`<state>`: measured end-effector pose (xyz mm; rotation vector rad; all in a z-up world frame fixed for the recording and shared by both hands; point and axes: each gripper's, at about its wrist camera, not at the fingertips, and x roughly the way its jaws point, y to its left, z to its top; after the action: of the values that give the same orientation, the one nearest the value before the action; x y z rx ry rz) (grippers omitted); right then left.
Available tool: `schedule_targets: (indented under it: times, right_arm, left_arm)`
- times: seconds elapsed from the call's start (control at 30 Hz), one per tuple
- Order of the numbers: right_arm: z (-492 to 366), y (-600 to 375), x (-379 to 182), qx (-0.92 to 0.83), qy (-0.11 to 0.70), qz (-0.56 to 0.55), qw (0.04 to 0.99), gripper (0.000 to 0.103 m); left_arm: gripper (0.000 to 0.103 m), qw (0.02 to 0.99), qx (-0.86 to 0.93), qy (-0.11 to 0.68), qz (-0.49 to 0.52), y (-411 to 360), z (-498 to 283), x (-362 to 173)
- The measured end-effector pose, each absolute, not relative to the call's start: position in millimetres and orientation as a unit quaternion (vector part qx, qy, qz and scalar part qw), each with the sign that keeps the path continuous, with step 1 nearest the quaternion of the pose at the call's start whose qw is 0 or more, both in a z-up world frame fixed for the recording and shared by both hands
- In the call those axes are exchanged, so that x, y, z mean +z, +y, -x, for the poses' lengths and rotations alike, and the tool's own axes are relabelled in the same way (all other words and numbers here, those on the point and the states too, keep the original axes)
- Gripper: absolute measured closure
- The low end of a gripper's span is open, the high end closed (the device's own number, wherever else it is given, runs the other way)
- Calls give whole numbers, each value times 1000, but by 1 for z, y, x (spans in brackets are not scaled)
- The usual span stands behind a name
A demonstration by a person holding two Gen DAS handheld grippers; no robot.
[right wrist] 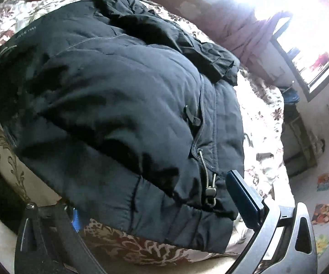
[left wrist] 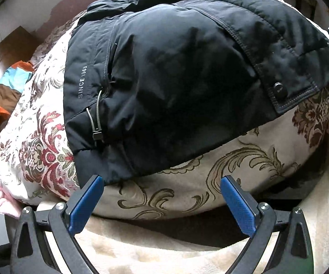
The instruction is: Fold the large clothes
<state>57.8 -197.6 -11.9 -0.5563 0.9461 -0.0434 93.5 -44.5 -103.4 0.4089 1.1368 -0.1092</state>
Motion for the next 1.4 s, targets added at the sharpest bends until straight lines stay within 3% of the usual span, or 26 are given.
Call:
schedule_targets:
  times: [0.2,0.43,0.77,1.4]
  right_arm:
    - [-54,-195,-22,38,476,282,832,2]
    - [-61,-178,-39,-9,461,349,816,2]
    - [-73,-204,10,-1,422,214,881,2]
    - [-106,-220,64,34,394,71,916,2]
  left_arm:
    - [0,816,-55,537,-207,-51,-96,-108]
    - [0,808,-53,545,-216,-59,-105,-117]
    - [0,815,-52,538,-207,-57,-104,-115]
    - [0,859,-9,460,-224,-63,-101,-95]
